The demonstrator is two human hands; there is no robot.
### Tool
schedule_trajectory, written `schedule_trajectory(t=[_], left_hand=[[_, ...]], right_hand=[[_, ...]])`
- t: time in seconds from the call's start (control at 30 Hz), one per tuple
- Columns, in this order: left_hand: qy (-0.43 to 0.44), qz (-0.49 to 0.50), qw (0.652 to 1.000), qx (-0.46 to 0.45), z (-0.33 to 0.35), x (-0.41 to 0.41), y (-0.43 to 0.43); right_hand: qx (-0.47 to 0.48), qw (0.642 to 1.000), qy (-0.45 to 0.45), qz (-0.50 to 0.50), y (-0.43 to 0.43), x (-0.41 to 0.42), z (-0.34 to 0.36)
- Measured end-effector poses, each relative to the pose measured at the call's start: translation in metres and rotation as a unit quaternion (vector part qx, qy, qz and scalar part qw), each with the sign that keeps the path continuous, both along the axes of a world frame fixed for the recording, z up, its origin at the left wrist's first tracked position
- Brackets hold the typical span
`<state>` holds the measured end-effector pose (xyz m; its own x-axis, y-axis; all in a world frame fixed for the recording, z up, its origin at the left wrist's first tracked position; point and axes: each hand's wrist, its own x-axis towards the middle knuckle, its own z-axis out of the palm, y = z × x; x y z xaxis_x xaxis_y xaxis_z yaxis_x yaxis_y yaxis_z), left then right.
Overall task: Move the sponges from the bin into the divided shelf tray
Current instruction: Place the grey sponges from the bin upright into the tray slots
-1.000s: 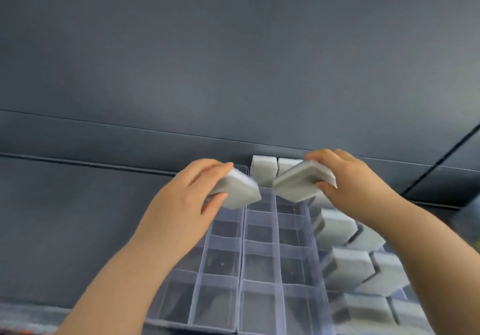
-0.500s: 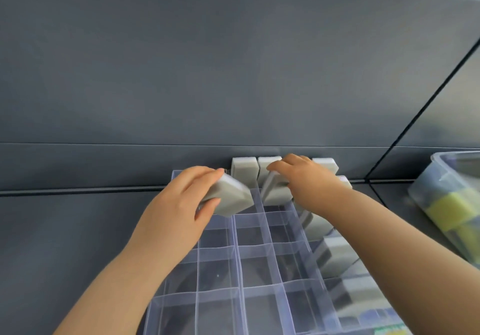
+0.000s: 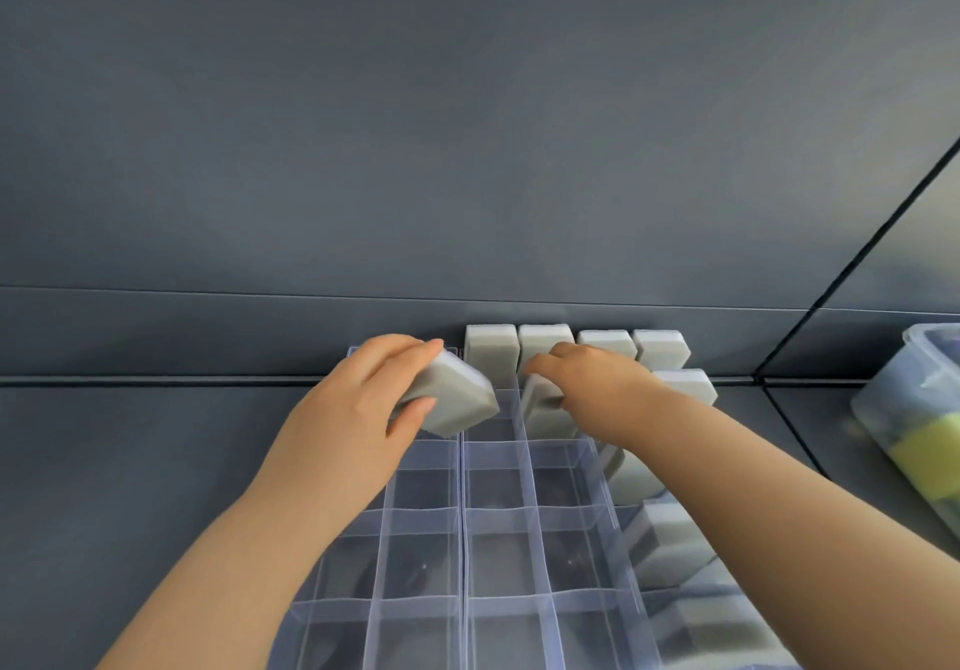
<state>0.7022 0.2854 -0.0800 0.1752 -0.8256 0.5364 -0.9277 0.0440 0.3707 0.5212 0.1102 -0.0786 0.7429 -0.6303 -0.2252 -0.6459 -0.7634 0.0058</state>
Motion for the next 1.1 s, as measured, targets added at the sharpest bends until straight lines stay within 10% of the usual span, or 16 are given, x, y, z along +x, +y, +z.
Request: schedule_trajectory(t=[0.53, 1.1], left_hand=[[-0.054, -0.044, 0.966, 0.248, 0.033, -0.031, -0.074], [-0.073, -0.063, 0.943, 0.319, -0.002, -0.033, -0.098]], right_hand=[[0.023, 1.0, -0.008, 0.01, -0.004, -0.008, 0.009], [0.036, 0.999, -0.014, -0.021, -0.001, -0.013, 0.006]])
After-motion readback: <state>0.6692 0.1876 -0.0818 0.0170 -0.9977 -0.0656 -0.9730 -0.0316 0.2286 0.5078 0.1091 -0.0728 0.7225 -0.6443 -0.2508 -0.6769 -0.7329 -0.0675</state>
